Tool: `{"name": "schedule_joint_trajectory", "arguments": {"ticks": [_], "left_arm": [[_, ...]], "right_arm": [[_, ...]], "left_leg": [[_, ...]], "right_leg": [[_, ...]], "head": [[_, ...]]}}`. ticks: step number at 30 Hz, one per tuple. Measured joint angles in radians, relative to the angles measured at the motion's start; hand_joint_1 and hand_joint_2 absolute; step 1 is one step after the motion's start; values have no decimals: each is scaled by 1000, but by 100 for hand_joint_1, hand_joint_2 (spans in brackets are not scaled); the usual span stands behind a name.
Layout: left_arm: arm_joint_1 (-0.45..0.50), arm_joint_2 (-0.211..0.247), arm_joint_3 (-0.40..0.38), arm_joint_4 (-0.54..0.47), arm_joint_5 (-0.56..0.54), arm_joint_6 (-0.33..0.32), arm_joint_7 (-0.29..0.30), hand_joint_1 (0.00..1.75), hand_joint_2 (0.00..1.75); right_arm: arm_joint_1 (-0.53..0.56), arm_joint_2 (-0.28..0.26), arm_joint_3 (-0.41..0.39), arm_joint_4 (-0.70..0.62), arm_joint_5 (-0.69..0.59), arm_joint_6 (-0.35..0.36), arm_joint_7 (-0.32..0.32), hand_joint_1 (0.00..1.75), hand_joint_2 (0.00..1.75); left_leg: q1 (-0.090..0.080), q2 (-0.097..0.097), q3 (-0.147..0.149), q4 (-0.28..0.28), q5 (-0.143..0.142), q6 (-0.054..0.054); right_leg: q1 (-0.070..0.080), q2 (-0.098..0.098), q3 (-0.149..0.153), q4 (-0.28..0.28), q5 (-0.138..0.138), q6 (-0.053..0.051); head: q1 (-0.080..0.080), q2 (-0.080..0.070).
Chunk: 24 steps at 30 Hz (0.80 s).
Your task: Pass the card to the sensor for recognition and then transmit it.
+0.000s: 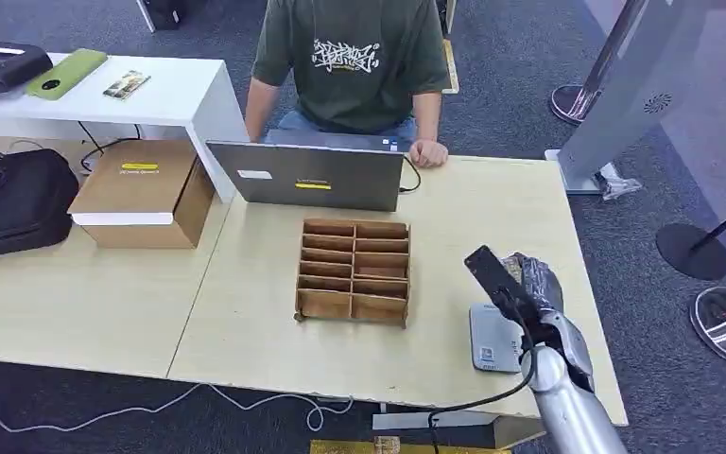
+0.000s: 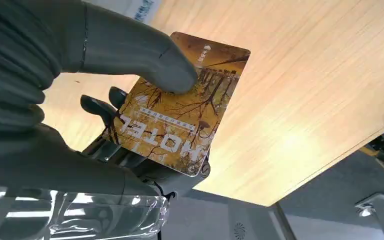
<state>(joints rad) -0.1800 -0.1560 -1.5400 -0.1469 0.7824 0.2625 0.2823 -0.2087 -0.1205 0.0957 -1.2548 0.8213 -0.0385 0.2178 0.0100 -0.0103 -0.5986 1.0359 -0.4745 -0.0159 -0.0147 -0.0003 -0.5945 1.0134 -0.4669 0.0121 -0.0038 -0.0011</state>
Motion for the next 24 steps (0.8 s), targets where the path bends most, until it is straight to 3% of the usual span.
{"name": "schedule_joint_trajectory", "arguments": {"ticks": [17, 24], "left_arm": [[2, 1, 0, 0, 25, -11, -1, 0, 0], [2, 1, 0, 0, 34, -17, -1, 0, 0]], "right_arm": [[245, 11, -43, -256, 35, 42, 74, 175, 175], [295, 34, -60, -317, 34, 60, 89, 175, 175]], "left_leg": [[0, 0, 0, 0, 0, 0], [0, 1, 0, 0, 0, 0]], "right_leg": [[0, 0, 0, 0, -1, 0], [0, 0, 0, 0, -1, 0]], "head": [[0, 0], [0, 0]]}}
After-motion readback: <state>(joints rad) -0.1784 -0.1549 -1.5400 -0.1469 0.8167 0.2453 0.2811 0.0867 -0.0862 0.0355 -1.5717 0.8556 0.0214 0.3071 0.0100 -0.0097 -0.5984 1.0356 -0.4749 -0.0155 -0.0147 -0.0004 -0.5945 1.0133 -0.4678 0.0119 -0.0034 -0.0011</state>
